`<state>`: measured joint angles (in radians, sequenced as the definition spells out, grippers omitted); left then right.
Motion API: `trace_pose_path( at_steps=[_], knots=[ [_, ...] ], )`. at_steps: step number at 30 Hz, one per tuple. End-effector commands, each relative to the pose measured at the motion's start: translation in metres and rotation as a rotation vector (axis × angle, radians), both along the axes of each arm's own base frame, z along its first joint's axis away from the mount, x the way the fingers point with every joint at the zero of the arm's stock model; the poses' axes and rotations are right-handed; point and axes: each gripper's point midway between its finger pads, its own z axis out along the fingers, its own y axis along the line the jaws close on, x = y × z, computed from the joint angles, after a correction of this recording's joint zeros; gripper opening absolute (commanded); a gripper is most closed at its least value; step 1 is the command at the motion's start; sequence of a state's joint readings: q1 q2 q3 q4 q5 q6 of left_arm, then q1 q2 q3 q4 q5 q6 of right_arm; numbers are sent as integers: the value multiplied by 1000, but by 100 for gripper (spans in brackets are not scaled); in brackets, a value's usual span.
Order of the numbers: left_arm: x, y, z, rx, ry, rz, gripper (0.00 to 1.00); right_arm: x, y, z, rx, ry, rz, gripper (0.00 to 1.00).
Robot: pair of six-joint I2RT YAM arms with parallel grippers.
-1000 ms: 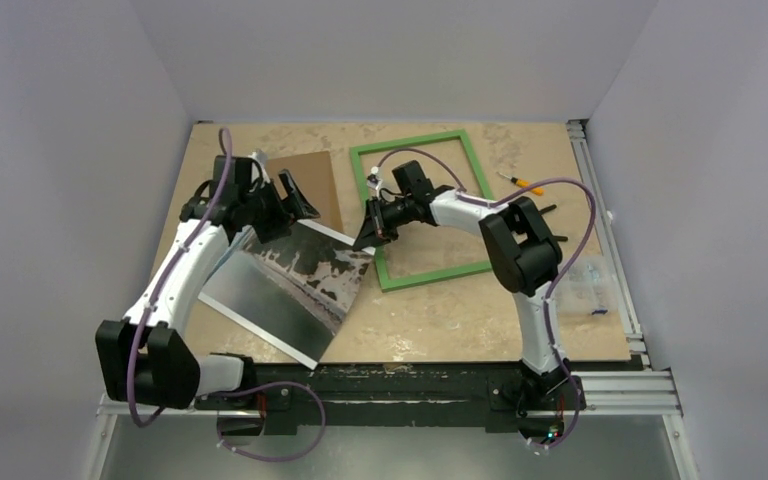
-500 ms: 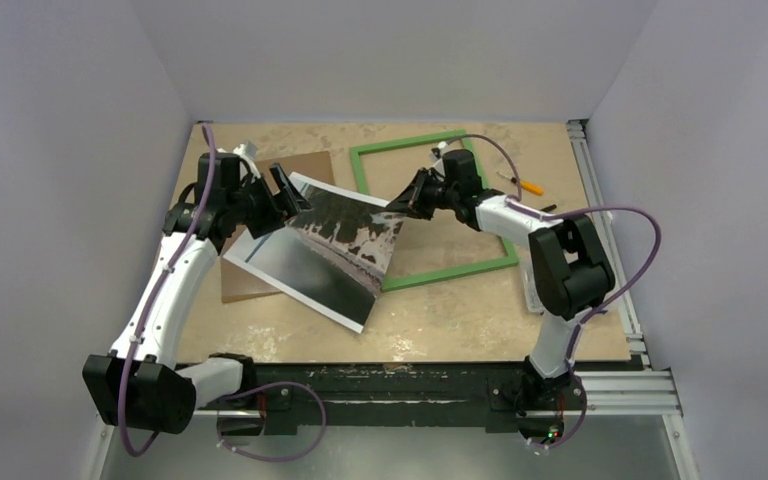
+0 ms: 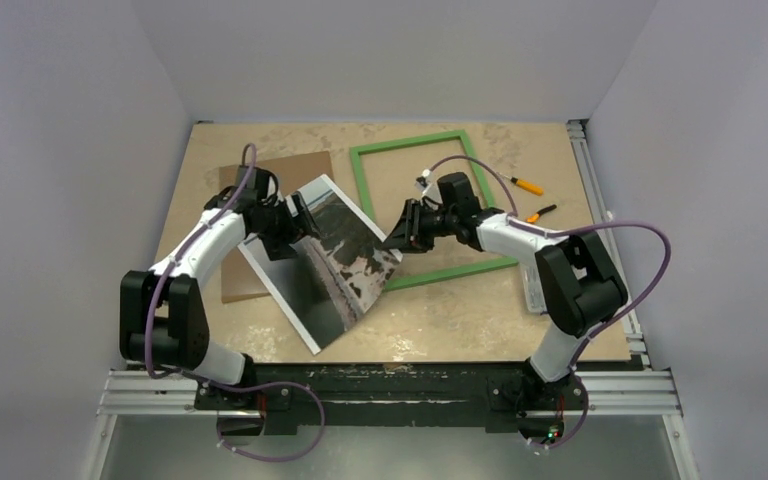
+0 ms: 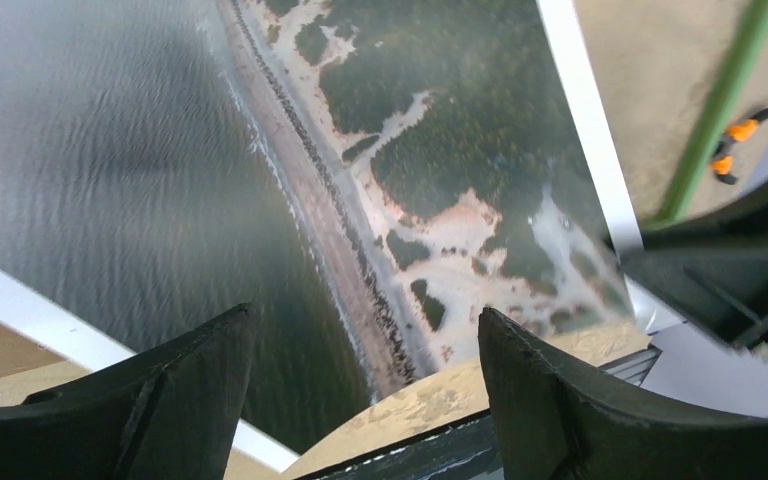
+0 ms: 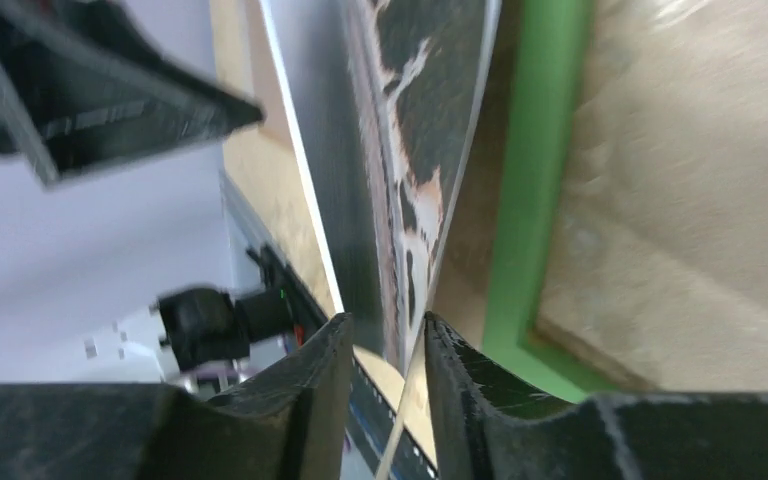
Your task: Take the photo out of the frame
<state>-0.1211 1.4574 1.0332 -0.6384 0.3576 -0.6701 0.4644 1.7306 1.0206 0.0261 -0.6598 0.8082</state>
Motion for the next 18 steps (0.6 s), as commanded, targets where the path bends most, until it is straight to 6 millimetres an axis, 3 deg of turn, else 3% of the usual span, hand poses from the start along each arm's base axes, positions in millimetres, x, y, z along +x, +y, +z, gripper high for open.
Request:
trace_pose_path(
  at_steps=[1, 5, 8, 18],
  knots=[
    [6, -4, -10, 1, 20, -4, 78, -40, 23, 13, 63, -35, 262, 35],
    [7, -7, -27, -7, 89, 4, 77, -47, 41, 3, 93, -12, 333, 39],
    [11, -8, -35, -6, 113, 4, 77, -39, 52, 0, 104, -23, 340, 40],
    [5, -8, -58, 0, 206, -6, 77, -29, 60, -34, 34, 69, 338, 49]
  ],
)
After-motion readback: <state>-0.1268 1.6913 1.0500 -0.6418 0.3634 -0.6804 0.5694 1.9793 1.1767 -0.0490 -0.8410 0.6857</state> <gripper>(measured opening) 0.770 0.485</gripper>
